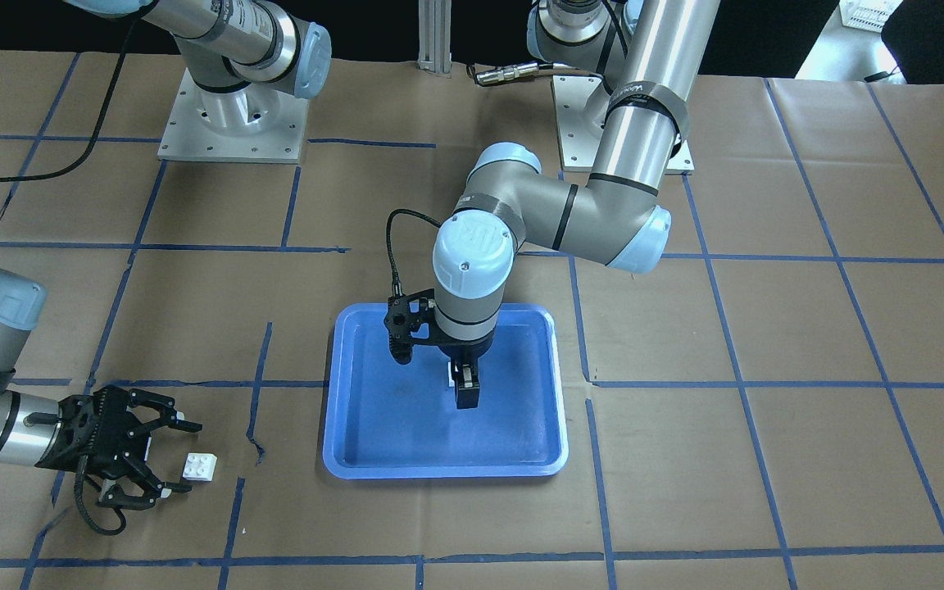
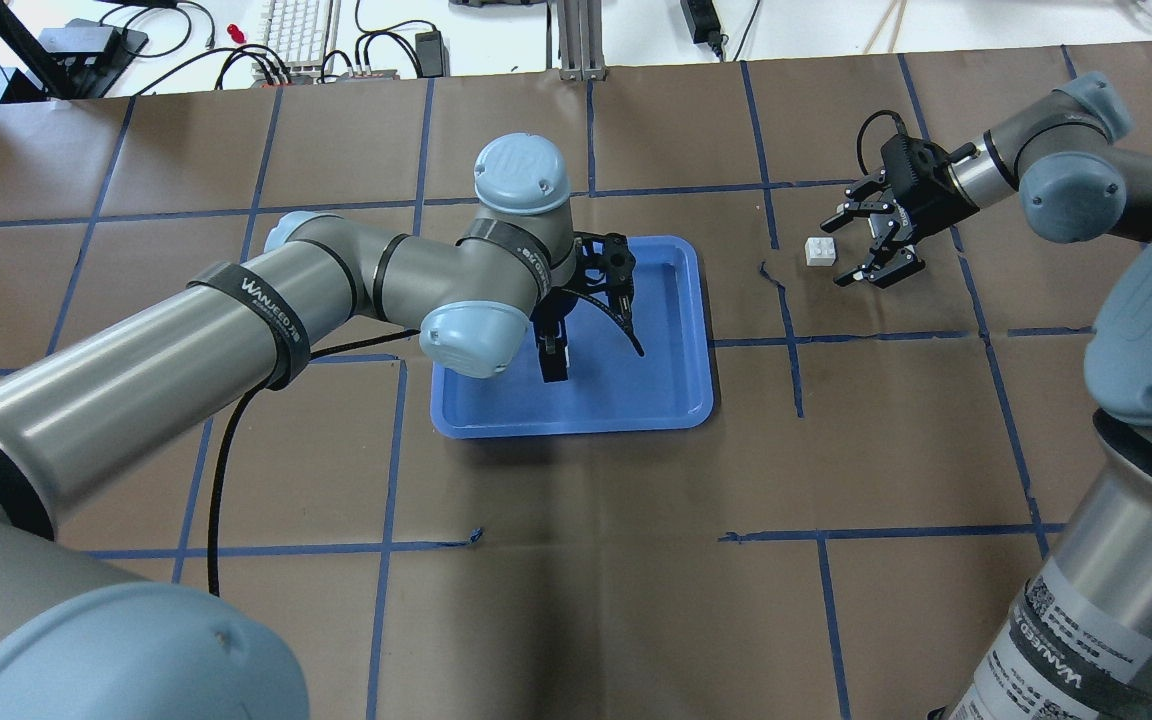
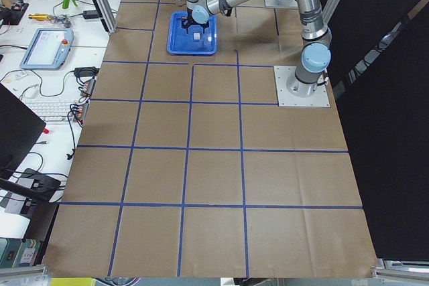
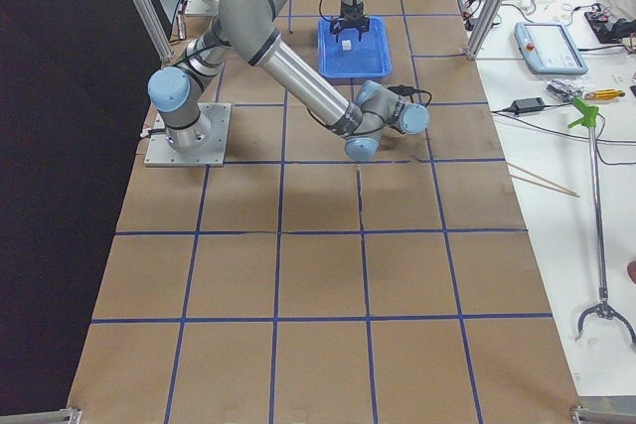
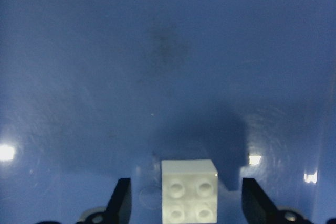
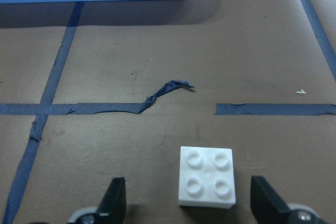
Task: Assemble white blocks and place on blue tray
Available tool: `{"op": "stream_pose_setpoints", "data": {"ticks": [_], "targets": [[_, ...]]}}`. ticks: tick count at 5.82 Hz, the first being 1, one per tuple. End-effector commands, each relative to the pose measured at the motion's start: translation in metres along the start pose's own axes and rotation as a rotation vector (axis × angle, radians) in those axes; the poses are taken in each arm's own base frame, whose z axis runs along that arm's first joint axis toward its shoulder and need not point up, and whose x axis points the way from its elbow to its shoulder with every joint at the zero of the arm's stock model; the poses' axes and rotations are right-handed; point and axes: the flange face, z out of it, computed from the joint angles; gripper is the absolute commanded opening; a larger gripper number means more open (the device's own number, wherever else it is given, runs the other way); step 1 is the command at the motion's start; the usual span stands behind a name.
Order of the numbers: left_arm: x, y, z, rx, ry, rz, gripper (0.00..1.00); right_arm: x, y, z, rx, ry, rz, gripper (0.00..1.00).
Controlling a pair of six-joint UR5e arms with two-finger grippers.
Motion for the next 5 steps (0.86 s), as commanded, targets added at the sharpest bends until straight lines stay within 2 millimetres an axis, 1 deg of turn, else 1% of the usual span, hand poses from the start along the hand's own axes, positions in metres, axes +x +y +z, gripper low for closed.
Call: {"op": "stream_pose_setpoints", "data": {"ticks": [1, 2, 3, 4, 5], "targets": [[0.003, 0.006, -0.081, -0.012, 0.023, -0.065, 0.98, -0.002, -0.001, 0.001, -0.002, 0.003, -0.004, 0.55], [0.005, 0.014, -0.129, -0.033, 0.064, -0.102, 0.98, -0.002, -0.002, -0.001, -0.004, 0.006, -0.005, 0.42], [0.014, 0.034, -0.174, -0.036, 0.071, -0.172, 0.98, 0.000, -0.005, -0.005, -0.008, 0.014, -0.013, 0.36], [0.027, 0.074, -0.217, -0.044, 0.091, -0.253, 0.98, 0.001, -0.010, -0.012, -0.013, 0.027, -0.023, 0.30], [0.038, 0.120, -0.248, -0.059, 0.123, -0.378, 0.98, 0.001, -0.025, -0.029, -0.026, 0.052, -0.030, 0.26]]}}
